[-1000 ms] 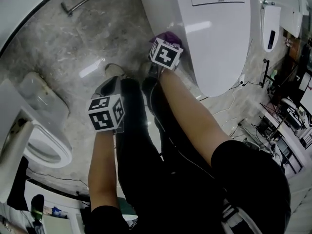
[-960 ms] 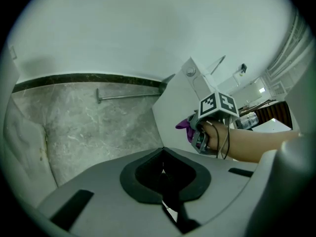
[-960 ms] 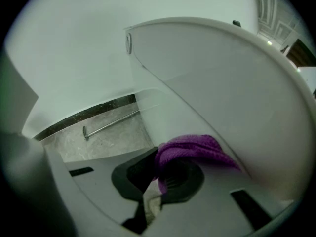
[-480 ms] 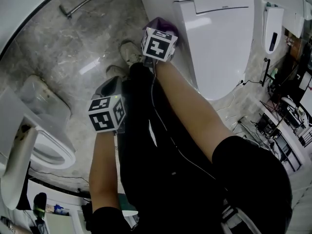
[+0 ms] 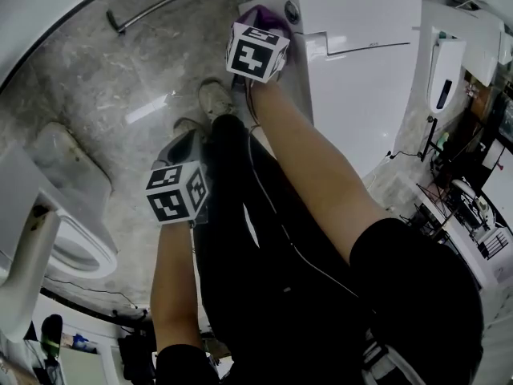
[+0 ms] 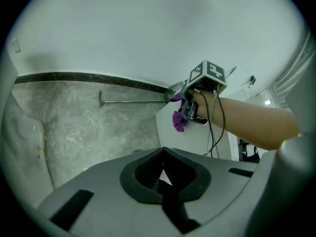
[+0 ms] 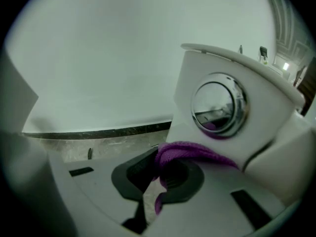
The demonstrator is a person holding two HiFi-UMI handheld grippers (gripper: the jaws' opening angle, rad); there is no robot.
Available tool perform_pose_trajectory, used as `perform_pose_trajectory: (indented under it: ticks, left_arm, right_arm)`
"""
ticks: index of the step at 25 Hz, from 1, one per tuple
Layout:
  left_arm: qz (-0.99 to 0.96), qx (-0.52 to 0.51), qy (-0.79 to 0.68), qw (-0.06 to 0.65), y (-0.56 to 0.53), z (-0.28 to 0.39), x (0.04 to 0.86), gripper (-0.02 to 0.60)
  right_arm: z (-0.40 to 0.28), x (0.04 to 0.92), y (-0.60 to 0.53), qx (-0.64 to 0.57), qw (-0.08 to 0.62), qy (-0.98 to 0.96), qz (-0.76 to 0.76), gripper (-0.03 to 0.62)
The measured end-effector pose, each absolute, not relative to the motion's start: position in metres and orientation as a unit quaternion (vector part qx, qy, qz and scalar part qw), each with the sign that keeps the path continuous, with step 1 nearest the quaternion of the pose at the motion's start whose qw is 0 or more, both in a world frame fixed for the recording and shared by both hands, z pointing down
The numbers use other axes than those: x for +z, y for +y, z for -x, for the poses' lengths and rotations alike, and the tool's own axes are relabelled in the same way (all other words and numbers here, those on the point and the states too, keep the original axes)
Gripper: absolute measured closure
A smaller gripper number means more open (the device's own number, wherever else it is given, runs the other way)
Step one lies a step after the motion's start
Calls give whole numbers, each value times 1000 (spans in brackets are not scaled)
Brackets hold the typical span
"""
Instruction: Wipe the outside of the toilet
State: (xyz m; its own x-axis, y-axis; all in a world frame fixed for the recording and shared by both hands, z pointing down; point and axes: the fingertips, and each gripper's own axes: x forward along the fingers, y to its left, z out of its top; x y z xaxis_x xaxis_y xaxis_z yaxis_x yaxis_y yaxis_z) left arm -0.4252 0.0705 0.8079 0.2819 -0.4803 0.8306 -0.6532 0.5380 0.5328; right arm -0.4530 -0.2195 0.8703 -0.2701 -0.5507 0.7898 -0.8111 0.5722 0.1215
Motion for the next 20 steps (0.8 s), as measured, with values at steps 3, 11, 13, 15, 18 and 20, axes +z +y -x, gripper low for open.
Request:
perform_pose_trajectory:
  ticks: [3,11,13,15,18,20]
  left_arm:
    - [-471,66,-600,643,70,432,809,572]
    - [-457,66,-614,641,72,444,811,572]
    - [-454,67,-619,638,72,447,810,572]
    - [-452,65,-623,635,71,452,807,572]
    - [-452,62,-631,628,63,461,800,572]
    - [-456,62,-640,616,53,469,790,572]
  right_arm:
    - [465,870,-226,139,419,-787,-430,566]
    - [489,857,-236,93,411,-812,-405,565]
    - [492,846,-233,86,402,-819,-400,565]
    - [494,831,-228,73,393,-828,-393,565]
    - [497,797,-222,47,370,-847,-379,565]
    - [499,769,-221,34,346,-860,-373,565]
